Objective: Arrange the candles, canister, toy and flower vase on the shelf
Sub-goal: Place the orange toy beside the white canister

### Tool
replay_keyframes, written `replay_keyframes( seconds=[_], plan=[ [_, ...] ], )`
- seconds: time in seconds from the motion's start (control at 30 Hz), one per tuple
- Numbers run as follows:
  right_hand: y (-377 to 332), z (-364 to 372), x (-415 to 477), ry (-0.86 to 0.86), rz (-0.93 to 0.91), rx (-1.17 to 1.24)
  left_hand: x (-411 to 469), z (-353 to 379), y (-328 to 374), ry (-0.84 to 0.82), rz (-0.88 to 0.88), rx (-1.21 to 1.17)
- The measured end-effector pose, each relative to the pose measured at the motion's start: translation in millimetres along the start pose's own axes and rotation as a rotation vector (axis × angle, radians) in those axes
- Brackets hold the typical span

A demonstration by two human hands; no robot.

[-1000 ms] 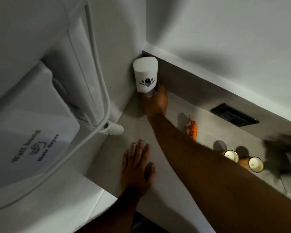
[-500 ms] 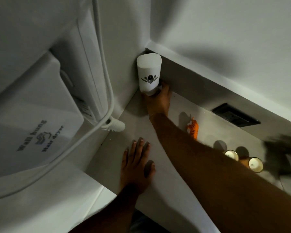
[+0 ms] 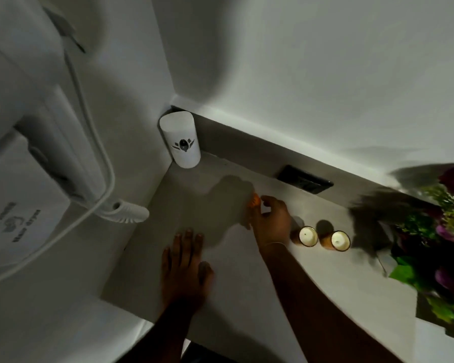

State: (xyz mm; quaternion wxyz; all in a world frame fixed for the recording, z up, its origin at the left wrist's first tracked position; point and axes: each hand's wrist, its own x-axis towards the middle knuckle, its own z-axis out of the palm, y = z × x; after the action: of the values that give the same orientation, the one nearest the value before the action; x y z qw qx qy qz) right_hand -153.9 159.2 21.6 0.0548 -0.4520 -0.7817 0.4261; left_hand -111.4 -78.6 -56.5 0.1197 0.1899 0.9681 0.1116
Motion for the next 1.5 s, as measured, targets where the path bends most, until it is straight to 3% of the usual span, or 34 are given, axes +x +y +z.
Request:
replay_keyframes(
  seconds=[0.2, 0.43, 0.73, 1.03, 1.13, 1.27, 1.37, 1.5],
  plan=[
    [-6.8, 19.7, 10.1, -0.043, 0.031, 0.148, 42.8, -5.5, 12.4, 0.020, 0.183, -0.014],
    [-48.3, 56.3, 30.9, -0.178, 0.057, 0.333, 45.4, 0.8, 4.6, 0.023, 0.191, -0.002],
    [-84.6, 93.1, 49.6, -0.139, 0.086, 0.424, 47.5, 1.9, 0.4, 0.051, 0.189, -0.051],
    [-80.9, 94.9, 46.1, -0.089, 0.063, 0.352, 48.0, 3.1, -1.0, 0.050, 0.188, -0.053],
    [-51.2, 81.5, 26.4, -0.048, 0.115, 0.193, 46.5, 1.3, 1.3, 0.073, 0.179, -0.072],
    [39.1, 44.4, -25.3, -0.104, 0.247, 0.078, 48.1, -3.2, 6.3, 0.067, 0.168, -0.063],
    [100.5, 3.1, -57.4, -0.021, 0.315, 0.014, 47.4, -2.0, 7.1, 0.036, 0.155, -0.074],
    [124.7, -34.7, -59.6, 0.181, 0.492, 0.197, 46.6, 0.4, 8.2, 0.033, 0.166, -0.055]
  ],
)
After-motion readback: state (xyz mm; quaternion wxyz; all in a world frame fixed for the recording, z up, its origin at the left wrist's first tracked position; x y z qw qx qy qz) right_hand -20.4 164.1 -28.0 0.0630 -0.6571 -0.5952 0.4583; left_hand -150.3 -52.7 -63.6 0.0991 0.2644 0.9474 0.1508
